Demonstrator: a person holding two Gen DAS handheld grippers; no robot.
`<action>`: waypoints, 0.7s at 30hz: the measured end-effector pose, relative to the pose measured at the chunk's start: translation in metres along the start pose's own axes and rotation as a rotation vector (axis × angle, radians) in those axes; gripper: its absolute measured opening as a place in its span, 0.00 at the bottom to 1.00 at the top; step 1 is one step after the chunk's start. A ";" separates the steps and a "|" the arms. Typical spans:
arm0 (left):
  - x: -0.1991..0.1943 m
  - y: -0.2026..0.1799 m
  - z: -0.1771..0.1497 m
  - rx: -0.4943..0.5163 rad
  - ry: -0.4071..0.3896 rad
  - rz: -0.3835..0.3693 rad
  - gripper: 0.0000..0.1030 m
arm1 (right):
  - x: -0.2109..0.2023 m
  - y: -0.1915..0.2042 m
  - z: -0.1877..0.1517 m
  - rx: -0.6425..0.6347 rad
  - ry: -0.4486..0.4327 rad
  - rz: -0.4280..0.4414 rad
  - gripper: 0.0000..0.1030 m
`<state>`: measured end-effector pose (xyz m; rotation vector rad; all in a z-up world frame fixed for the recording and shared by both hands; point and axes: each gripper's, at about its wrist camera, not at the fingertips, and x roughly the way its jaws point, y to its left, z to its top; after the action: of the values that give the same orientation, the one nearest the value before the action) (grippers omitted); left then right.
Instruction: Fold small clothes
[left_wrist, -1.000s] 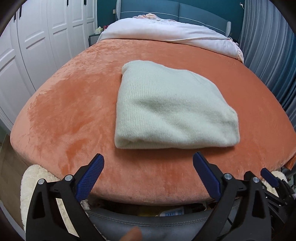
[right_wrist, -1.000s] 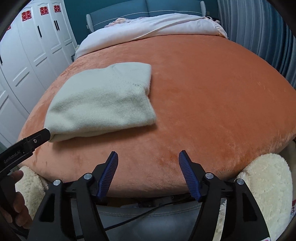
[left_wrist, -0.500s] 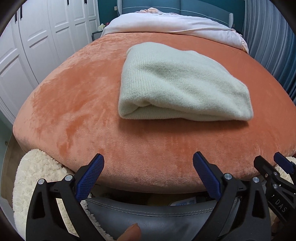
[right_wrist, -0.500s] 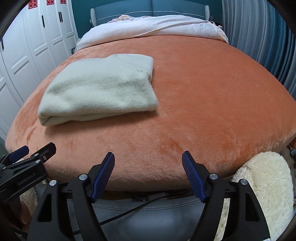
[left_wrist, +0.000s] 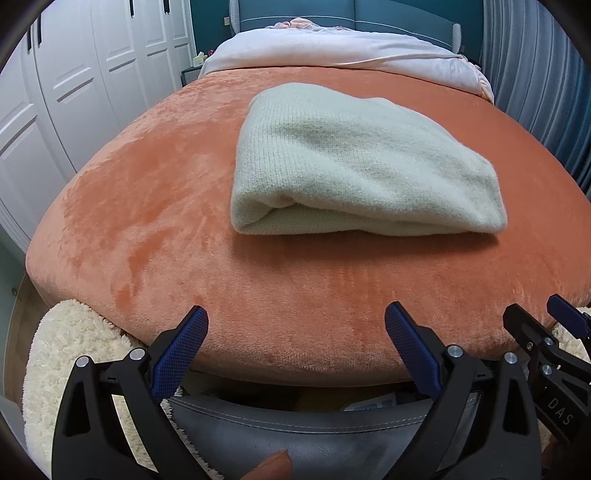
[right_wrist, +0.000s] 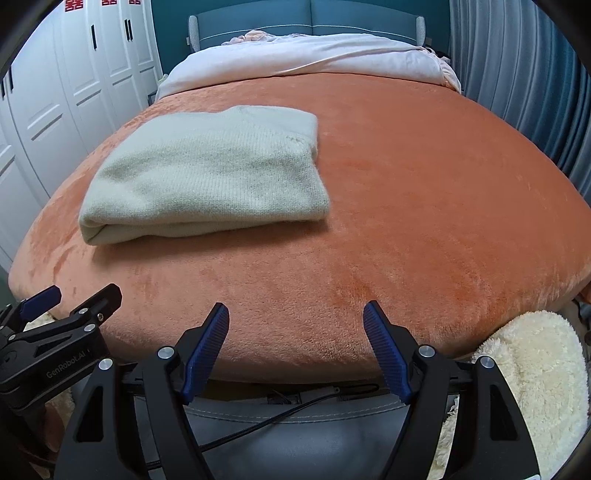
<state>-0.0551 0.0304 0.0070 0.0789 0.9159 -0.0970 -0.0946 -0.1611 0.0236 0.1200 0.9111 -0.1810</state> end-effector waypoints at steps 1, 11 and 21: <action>0.000 0.000 0.000 -0.001 0.000 0.001 0.91 | 0.000 0.000 0.000 0.001 0.000 0.000 0.71; -0.002 -0.005 -0.001 0.023 -0.007 0.018 0.91 | -0.001 -0.005 0.001 0.003 -0.002 0.002 0.71; -0.005 -0.012 -0.003 0.053 -0.017 0.027 0.91 | 0.000 -0.002 0.000 0.005 0.004 0.009 0.71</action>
<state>-0.0614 0.0195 0.0088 0.1390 0.8951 -0.0969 -0.0954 -0.1631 0.0234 0.1290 0.9136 -0.1749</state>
